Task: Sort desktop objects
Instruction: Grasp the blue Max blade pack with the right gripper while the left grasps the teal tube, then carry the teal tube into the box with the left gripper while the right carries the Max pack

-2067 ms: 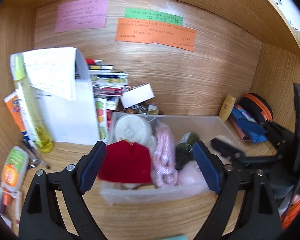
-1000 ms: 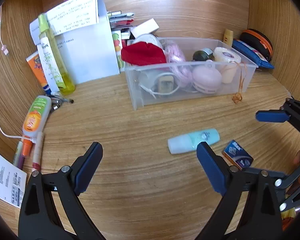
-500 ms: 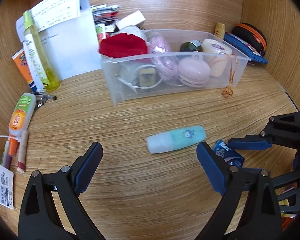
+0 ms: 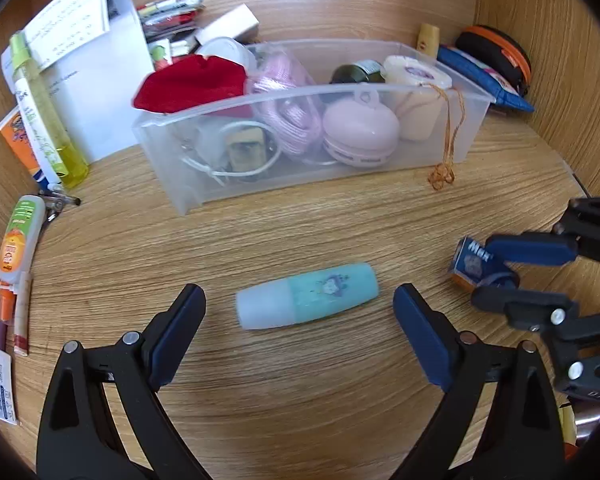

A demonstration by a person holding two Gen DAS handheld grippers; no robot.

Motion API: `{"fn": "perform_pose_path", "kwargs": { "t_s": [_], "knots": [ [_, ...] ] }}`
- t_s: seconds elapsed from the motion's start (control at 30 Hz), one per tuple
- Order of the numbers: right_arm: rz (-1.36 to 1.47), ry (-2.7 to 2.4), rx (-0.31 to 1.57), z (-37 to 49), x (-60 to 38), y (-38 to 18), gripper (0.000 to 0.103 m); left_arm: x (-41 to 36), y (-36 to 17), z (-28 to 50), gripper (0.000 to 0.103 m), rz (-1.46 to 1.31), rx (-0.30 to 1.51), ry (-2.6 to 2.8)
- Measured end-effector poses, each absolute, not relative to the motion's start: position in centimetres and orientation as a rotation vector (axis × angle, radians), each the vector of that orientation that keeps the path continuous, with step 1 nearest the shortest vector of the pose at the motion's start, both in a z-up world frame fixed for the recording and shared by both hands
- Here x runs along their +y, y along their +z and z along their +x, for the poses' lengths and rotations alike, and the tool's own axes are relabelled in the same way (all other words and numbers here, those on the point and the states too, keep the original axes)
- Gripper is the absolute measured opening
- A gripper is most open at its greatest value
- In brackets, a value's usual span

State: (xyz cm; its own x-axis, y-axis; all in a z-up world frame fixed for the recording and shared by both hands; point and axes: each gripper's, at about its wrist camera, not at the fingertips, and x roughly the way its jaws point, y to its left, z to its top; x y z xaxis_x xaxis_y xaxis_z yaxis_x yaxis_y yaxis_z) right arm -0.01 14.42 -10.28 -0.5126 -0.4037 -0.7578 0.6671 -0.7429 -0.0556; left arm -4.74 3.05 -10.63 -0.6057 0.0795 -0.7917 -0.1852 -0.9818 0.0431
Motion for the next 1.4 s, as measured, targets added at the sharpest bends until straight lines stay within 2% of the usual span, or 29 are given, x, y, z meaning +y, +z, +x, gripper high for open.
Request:
{"fn": "perform_pose_path", "kwargs": {
  "t_s": [0.23,0.3,0.37,0.43,0.93,1.4],
  "knots": [
    [0.975,-2.273,0.424,-0.3,15.2,-9.7,0.025,3.8,-10.9,-5.2,0.095,-1.328,0.197,2.710],
    [0.974,-2.279,0.424,-0.3,15.3,-9.7,0.025,3.8,-11.0,-5.3,0.088,-1.327,0.200,2.709],
    [0.972,-2.286,0.420,-0.4,15.4,-9.6,0.025,3.8,-10.9,-5.3,0.077,-1.322,0.177,2.697],
    [0.969,-2.292,0.417,-0.3,15.5,-9.6,0.025,3.8,-10.8,-5.4,0.073,-1.325,0.165,2.683],
    [0.947,-2.329,0.392,-1.2,16.0,-8.7,0.025,3.2,-10.2,-4.5,0.073,-1.258,0.152,2.744],
    [0.798,-2.428,0.346,-2.2,17.1,-4.1,0.025,1.2,-4.7,-4.1,0.073,-1.037,0.040,2.868]
  ]
}}
